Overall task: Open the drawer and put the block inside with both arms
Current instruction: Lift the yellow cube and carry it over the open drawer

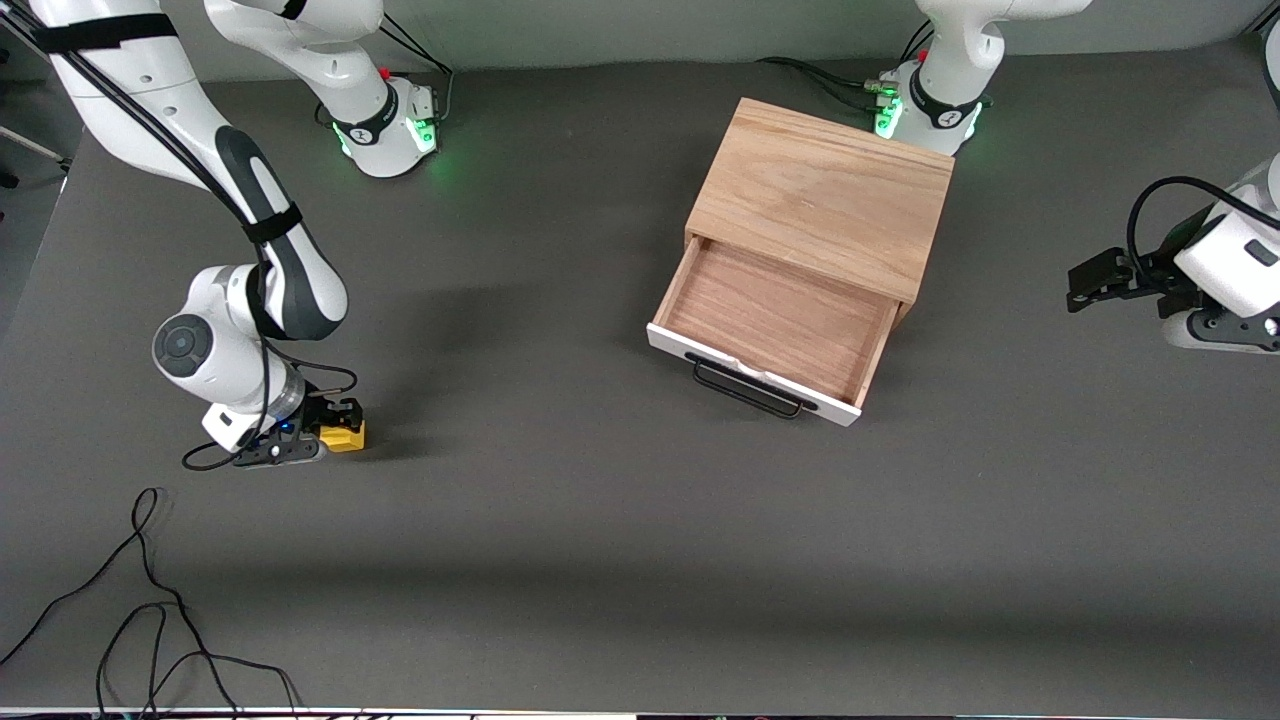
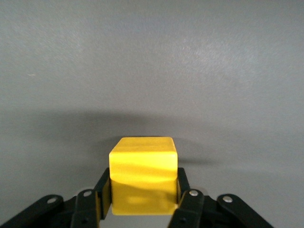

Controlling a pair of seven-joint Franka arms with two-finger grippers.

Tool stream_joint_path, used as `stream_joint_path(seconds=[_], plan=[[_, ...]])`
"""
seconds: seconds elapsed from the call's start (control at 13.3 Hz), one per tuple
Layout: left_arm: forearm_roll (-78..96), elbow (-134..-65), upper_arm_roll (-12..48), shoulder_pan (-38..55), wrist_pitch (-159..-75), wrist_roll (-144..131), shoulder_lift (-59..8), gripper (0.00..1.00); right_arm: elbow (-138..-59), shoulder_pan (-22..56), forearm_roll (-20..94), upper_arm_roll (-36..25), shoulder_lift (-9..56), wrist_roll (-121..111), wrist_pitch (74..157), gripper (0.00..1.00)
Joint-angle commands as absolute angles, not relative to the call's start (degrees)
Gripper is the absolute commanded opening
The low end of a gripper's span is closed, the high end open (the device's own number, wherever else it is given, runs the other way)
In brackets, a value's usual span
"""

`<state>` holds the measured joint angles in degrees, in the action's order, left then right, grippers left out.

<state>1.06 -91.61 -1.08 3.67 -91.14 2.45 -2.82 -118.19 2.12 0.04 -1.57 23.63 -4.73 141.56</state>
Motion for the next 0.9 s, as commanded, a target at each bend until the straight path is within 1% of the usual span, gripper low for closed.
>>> stream_joint_path(seconds=[0.0, 0.15, 0.23, 0.38, 0.6, 0.68, 0.83], plan=[[0.4, -91.4, -1.0, 3.9, -90.7, 3.5, -1.7, 1.00, -110.7, 2.5, 0.3, -1.6, 21.4, -3.8, 129.0, 0.05], [0.4, -91.1, -0.8, 4.4, -90.6, 3.1, -1.8, 1.00, -102.9, 2.5, 1.6, -1.3, 21.4, -3.8, 116.9, 0.05], [0.4, -91.1, -0.8, 4.1, -90.6, 3.3, -1.8, 1.00, -98.7, 2.5, 4.4, -1.2, 21.4, -3.9, 110.7, 0.05], [0.3, -91.1, -0.9, 3.8, -90.6, 3.7, -2.4, 1.00, -91.9, 3.5, 6.2, -1.2, 21.4, -3.8, 101.8, 0.05], [-0.9, -91.1, -0.9, 3.7, -90.5, 3.9, -2.4, 1.00, -82.6, 6.5, 6.2, -1.2, 21.4, 2.3, 92.9, 0.05], [-1.0, -91.1, -1.0, 3.6, -90.5, 3.9, -2.5, 1.00, -80.6, 8.2, 6.5, -1.1, 21.6, 6.3, 91.2, 0.05], [-1.1, -91.1, -1.0, 3.7, -90.5, 4.0, -2.5, 1.00, -77.0, 11.9, 8.7, -1.2, 22.1, 15.2, 90.8, 0.05]])
